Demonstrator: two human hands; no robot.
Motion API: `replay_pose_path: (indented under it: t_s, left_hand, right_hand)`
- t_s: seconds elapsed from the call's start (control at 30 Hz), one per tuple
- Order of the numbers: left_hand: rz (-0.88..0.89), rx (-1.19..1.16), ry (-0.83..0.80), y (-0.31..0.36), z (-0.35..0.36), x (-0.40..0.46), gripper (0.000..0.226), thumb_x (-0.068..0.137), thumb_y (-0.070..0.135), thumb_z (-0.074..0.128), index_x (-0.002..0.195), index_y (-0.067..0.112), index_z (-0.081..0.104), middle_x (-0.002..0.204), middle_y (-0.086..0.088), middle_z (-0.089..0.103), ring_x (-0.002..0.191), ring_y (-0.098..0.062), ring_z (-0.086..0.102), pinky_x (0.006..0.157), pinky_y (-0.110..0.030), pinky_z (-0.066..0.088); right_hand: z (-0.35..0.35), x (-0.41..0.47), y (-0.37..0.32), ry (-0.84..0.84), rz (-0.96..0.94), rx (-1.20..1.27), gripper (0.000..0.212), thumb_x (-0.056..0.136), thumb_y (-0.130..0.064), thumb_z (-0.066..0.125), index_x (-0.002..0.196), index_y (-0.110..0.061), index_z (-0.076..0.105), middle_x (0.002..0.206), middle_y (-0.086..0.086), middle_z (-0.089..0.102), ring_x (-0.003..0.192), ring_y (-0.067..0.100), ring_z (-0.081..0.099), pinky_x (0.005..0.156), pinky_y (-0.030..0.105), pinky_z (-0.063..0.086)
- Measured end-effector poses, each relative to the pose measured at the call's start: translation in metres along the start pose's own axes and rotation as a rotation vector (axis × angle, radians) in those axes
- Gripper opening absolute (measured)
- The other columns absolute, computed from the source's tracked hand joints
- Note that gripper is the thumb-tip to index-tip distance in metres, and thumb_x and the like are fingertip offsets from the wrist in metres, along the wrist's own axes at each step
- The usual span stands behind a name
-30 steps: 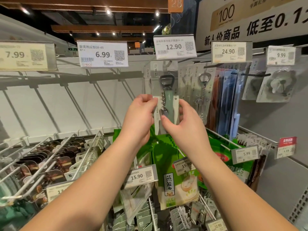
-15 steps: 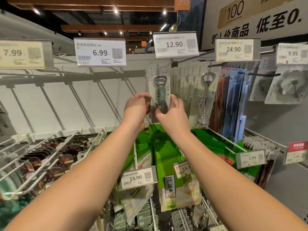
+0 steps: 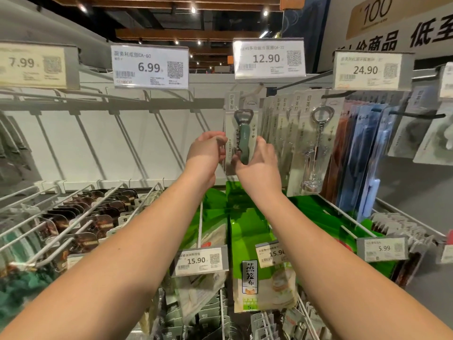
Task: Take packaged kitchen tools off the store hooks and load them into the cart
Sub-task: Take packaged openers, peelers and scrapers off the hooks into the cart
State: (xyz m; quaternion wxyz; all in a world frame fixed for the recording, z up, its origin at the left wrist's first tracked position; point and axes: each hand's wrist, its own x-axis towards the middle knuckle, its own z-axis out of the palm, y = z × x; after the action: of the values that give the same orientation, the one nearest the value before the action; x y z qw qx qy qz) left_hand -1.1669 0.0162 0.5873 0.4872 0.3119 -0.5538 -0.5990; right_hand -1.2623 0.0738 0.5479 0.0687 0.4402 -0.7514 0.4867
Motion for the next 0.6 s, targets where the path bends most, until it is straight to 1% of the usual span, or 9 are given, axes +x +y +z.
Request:
replay_pose_path:
  t_s: [0.07,0.17,0.2,0.27,0.37,0.43,0.5,0.53,0.6]
  left_hand:
    - [0.001,0.017,0.011,0.0,-0.003,-0.001,0.025,0.092,0.002,0.047,0.096,0.017,0.066,0.101,-0.01,0.068,0.084,-0.021,0.055,0.08,-0.033,0.051]
    - [0.025,0.031,0.024,-0.002,-0.017,-0.011,0.018,0.094,0.007,0.056,0.108,0.013,0.066,0.098,-0.003,0.065,0.084,-0.018,0.054,0.079,-0.029,0.049]
    - [0.045,0.028,0.013,-0.003,-0.025,-0.018,0.016,0.095,0.009,0.058,0.108,0.013,0.065,0.098,-0.002,0.064,0.084,-0.017,0.055,0.081,-0.03,0.049]
    - [0.079,0.026,-0.005,-0.001,-0.048,-0.035,0.01,0.094,0.01,0.06,0.099,0.017,0.064,0.097,-0.001,0.064,0.082,-0.015,0.056,0.082,-0.03,0.049]
    - [0.13,0.085,0.008,0.003,-0.095,-0.066,0.011,0.095,0.009,0.06,0.095,0.019,0.063,0.089,0.0,0.061,0.075,-0.012,0.055,0.073,-0.024,0.046]
    - [0.161,0.117,0.059,0.006,-0.139,-0.094,0.013,0.094,0.008,0.061,0.093,0.02,0.064,0.086,0.002,0.062,0.071,-0.012,0.056,0.065,-0.02,0.045]
    - [0.163,0.164,0.126,0.008,-0.196,-0.128,0.015,0.094,0.007,0.062,0.09,0.021,0.066,0.086,0.001,0.065,0.069,-0.011,0.058,0.06,-0.019,0.045]
    - [0.156,0.206,0.164,0.007,-0.229,-0.149,0.015,0.093,0.009,0.062,0.088,0.022,0.067,0.087,-0.001,0.067,0.069,-0.011,0.059,0.061,-0.019,0.047]
    - [0.121,0.326,0.25,0.005,-0.301,-0.196,0.012,0.091,0.017,0.065,0.086,0.027,0.07,0.089,-0.004,0.071,0.075,-0.014,0.063,0.07,-0.028,0.049]
  right_hand:
    - [-0.004,-0.004,0.0,-0.023,0.016,0.042,0.08,0.092,-0.039,0.066,0.154,-0.014,0.022,0.15,0.012,0.034,0.141,0.028,0.031,0.115,0.034,0.026]
    - [-0.016,-0.018,-0.002,-0.017,0.013,-0.001,0.091,0.09,-0.045,0.065,0.158,-0.011,0.015,0.152,0.014,0.03,0.143,0.031,0.029,0.117,0.038,0.026]
    - [-0.02,-0.025,-0.004,0.007,-0.008,-0.018,0.089,0.09,-0.046,0.065,0.157,-0.01,0.019,0.152,0.015,0.03,0.143,0.032,0.03,0.117,0.041,0.026]
    - [-0.027,-0.043,-0.011,0.048,-0.078,-0.032,0.078,0.091,-0.043,0.065,0.15,-0.006,0.031,0.149,0.014,0.035,0.141,0.031,0.032,0.116,0.042,0.027]
    - [-0.027,-0.07,-0.029,0.026,-0.164,0.0,0.063,0.092,-0.037,0.064,0.144,-0.009,0.042,0.137,0.011,0.046,0.128,0.026,0.044,0.109,0.038,0.035]
    - [-0.019,-0.091,-0.053,-0.066,-0.214,0.041,0.049,0.093,-0.033,0.063,0.135,-0.01,0.054,0.127,0.007,0.056,0.115,0.021,0.055,0.097,0.025,0.038]
    - [-0.003,-0.119,-0.085,-0.194,-0.28,0.045,0.032,0.094,-0.029,0.062,0.121,-0.012,0.064,0.115,0.004,0.064,0.107,0.018,0.06,0.085,0.017,0.035]
    - [0.008,-0.137,-0.104,-0.273,-0.32,0.04,0.026,0.095,-0.028,0.062,0.116,-0.014,0.067,0.111,0.003,0.066,0.105,0.017,0.06,0.083,0.019,0.036]
    - [0.038,-0.18,-0.143,-0.441,-0.397,0.031,0.018,0.095,-0.03,0.06,0.108,-0.021,0.068,0.103,-0.003,0.066,0.1,0.015,0.06,0.082,0.025,0.04]
